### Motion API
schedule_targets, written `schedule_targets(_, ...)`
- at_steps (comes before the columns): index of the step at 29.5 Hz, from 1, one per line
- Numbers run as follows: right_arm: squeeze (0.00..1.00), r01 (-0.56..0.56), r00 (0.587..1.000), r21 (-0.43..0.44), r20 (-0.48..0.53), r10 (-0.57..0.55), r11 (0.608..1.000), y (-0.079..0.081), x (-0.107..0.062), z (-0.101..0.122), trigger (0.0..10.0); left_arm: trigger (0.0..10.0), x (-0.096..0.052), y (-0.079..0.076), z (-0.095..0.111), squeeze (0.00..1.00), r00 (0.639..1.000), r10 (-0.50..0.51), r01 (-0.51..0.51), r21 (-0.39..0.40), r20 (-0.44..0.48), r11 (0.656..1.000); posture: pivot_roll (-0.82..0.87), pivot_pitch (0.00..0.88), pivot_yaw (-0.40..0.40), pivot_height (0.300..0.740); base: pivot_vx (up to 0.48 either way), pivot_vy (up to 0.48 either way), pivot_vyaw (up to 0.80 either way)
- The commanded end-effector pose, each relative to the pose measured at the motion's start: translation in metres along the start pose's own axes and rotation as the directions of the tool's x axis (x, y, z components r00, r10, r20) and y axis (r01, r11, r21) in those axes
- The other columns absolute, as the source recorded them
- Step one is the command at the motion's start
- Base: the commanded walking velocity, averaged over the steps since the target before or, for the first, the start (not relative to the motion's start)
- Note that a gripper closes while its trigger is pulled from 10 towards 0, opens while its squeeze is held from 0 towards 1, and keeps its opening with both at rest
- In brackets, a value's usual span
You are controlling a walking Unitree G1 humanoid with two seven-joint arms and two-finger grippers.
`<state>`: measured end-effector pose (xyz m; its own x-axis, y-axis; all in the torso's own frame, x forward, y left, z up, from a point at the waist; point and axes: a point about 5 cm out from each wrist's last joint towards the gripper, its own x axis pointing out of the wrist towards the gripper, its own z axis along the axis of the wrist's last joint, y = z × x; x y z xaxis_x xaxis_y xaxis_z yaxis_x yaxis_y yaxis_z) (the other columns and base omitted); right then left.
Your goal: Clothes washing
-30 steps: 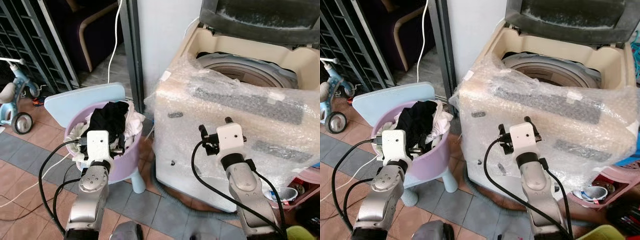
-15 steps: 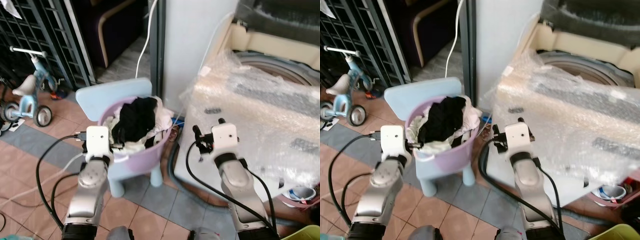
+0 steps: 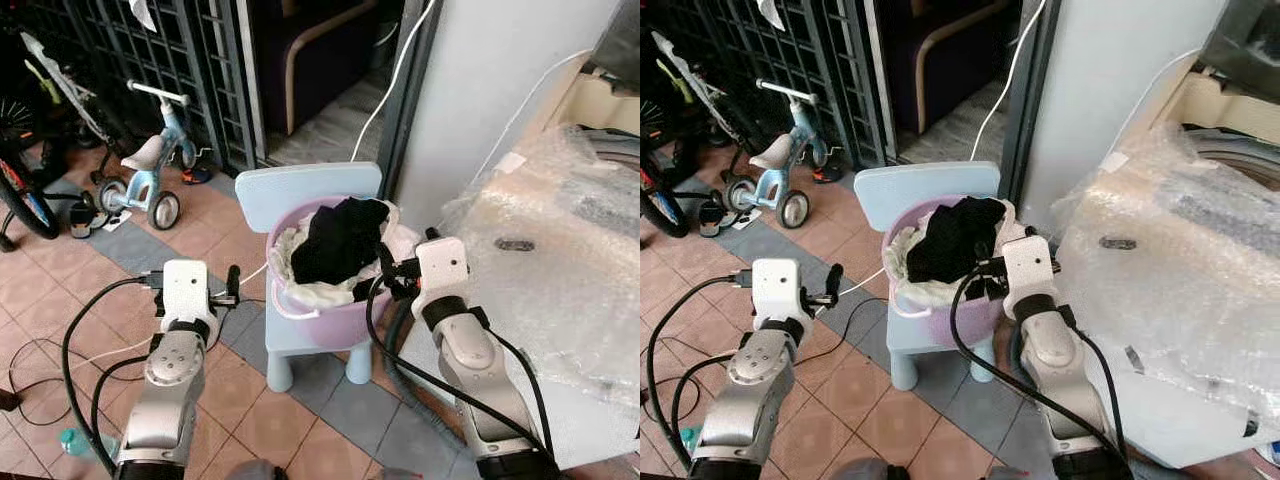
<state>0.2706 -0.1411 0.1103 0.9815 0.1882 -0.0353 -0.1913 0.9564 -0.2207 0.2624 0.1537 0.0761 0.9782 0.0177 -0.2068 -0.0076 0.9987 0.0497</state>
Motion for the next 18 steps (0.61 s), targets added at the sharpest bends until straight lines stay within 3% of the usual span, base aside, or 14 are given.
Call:
schedule_targets(1,0.0,-0.023,0.999,0.004,-0.023,0.023,1.0,0.001,0.001,-0.003,10.0,10.0,-0.002,0.001,0.002,0.0,1.0,-0.009,0.008,0.01,0.005,1.0,-0.05,0.049,0.032,0.74,0.431,0.0,0.0)
schedule_targets(8,0.0,-0.038,0.999,0.019,-0.023,0.039,0.999,0.0,0.005,-0.003,10.0,10.0,0.0,0.002,0.001,0.0,1.0,-0.003,0.003,0.013,-0.005,1.0,-0.05,0.045,0.043,0.74,0.413,0.181,0.0)
schedule_targets(14,0.0,-0.102,0.995,0.023,-0.016,0.103,0.994,0.011,0.015,0.002,10.0,10.0,0.001,0.001,0.001,0.0,1.0,-0.007,0.007,0.022,-0.01,1.0,-0.05,0.043,0.049,0.74,0.377,0.296,0.0)
schedule_targets(18,0.0,-0.16,0.985,0.008,-0.06,0.16,0.987,0.018,0.016,-0.006,10.0,10.0,0.001,-0.001,0.003,0.0,1.0,-0.018,0.018,0.009,-0.003,1.0,-0.05,0.048,0.042,0.74,0.379,0.293,0.0)
